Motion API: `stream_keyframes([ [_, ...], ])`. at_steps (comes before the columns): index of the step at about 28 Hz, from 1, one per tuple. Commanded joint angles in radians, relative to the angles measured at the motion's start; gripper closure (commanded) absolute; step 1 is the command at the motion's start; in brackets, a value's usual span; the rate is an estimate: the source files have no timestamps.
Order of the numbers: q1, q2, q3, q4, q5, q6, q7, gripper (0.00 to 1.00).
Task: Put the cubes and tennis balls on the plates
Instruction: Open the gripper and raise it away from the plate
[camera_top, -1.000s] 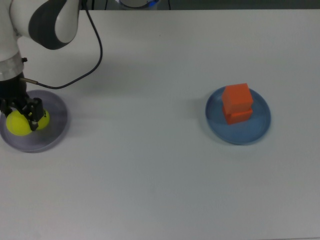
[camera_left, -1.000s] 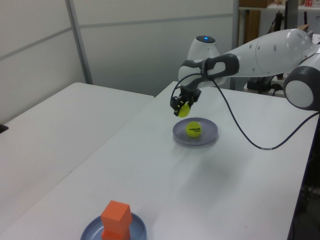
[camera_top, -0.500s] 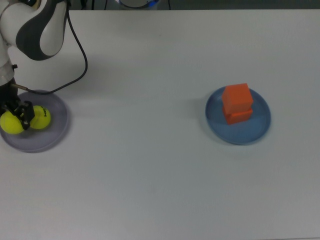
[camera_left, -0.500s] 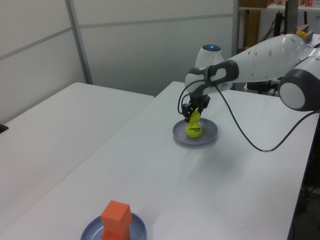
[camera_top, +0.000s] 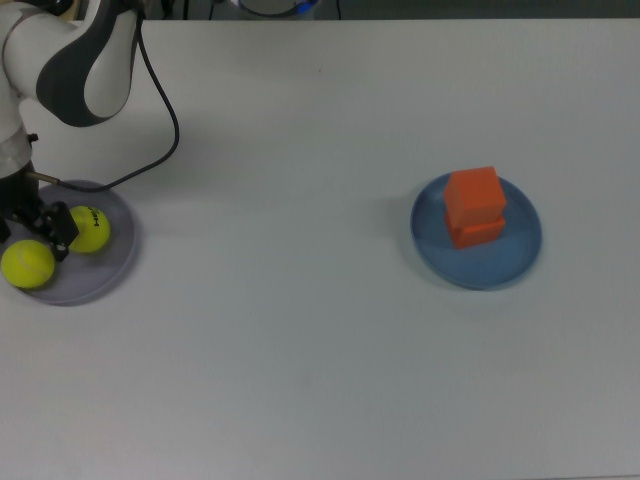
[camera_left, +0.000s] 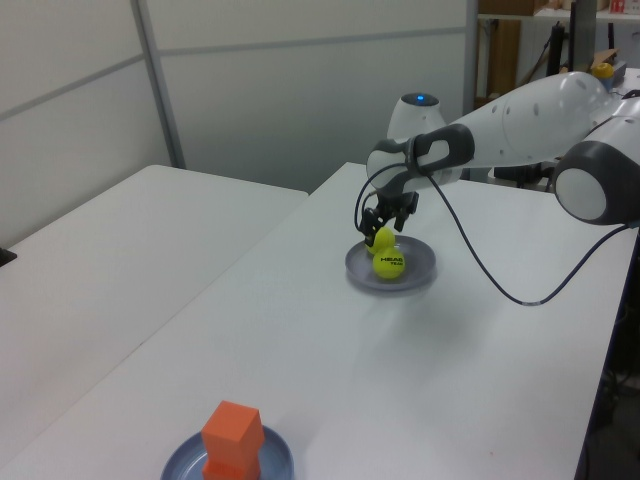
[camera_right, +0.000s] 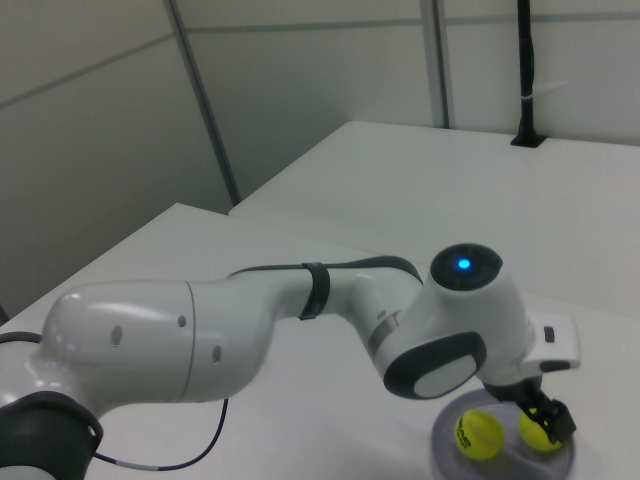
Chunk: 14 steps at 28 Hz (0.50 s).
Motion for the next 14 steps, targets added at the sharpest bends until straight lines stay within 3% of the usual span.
stream_keyframes([
  [1, 0.015, -0.136, -0.002, -0.018, 0.023, -0.144, -0.028, 0.0],
  [6, 0.07, -0.238, 0.004, -0.017, 0.016, -0.347, 0.02, 0.0],
  [9, 0.091, -0.265, 0.017, -0.017, 0.006, -0.427, 0.083, 0.0],
  [14, 0.093, -0.323, 0.128, -0.018, -0.108, -0.543, 0.234, 0.0],
])
